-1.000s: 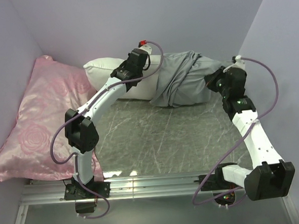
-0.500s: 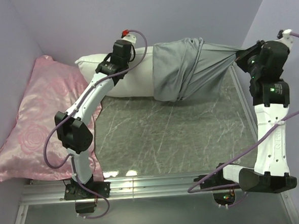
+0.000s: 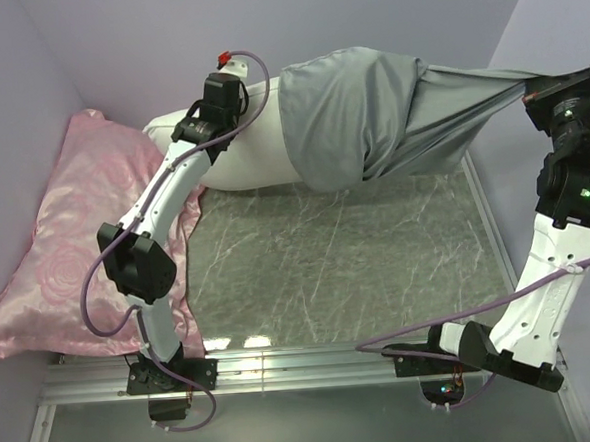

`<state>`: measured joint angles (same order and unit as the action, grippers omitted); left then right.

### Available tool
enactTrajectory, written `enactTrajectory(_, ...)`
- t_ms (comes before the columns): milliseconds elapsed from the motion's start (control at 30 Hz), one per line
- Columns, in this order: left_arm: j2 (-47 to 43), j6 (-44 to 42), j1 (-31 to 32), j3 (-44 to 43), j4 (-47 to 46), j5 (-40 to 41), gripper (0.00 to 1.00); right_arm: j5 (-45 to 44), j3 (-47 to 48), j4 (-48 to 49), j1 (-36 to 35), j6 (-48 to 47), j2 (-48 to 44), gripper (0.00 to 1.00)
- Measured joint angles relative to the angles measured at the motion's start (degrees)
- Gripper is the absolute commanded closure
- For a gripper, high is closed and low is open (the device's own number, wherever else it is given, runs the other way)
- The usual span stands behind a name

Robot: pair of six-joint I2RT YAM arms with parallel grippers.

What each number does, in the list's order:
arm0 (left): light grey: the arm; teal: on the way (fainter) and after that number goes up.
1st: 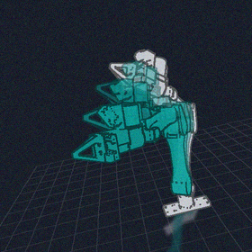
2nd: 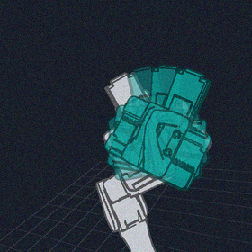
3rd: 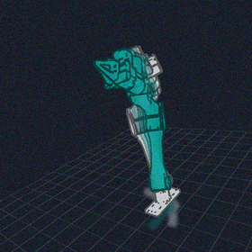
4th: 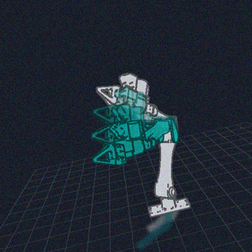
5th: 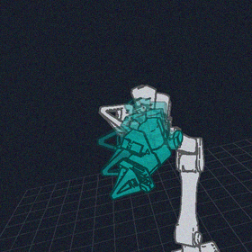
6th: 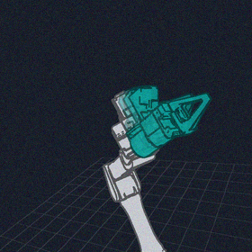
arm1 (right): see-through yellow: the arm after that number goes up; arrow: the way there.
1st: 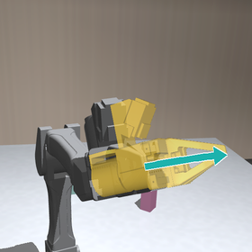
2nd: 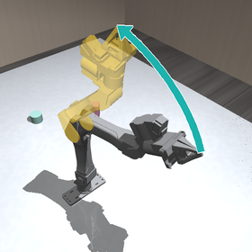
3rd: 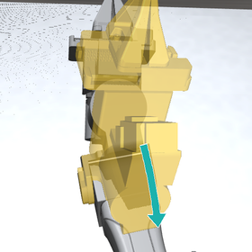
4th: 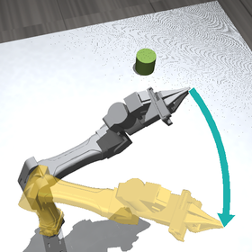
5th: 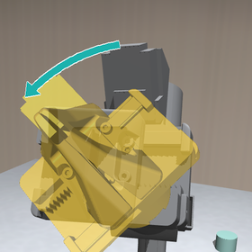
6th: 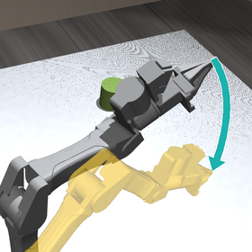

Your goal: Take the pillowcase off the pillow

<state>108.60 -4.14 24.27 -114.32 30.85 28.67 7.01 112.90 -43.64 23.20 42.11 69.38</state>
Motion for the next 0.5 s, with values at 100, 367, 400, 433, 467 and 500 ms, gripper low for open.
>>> enactTrajectory(100, 0.0, 0.6, -0.9, 0.0, 0.5, -0.6, 1.0, 1.1, 1.1, -0.1, 2.9, 1.4, 0.0, 1.0)
enactTrajectory(367, 1.1, 1.8, -2.4, 0.0, 1.2, -1.9, 1.0, 10.8, 0.3, 5.4, 7.8, 5.7, -0.2, 1.0)
enactTrajectory(400, 1.1, 1.9, -2.4, -0.1, 1.4, -2.2, 1.0, 11.5, -2.4, 7.0, 7.3, 5.8, -0.8, 1.0)
enactTrajectory(433, 1.1, 1.9, -2.4, -0.1, 1.7, -2.6, 1.0, 11.6, -4.3, 7.4, 6.3, 5.6, -1.0, 1.0)
enactTrajectory(467, 1.1, 2.0, -2.4, -0.1, 1.8, -3.3, 1.0, 10.8, -5.9, 7.3, 4.1, 4.6, -1.0, 1.0)
enactTrajectory(500, 1.1, 2.1, -2.3, -0.1, 2.0, -3.8, 1.0, 9.4, -7.3, 7.3, 1.4, 3.5, -0.6, 1.0)
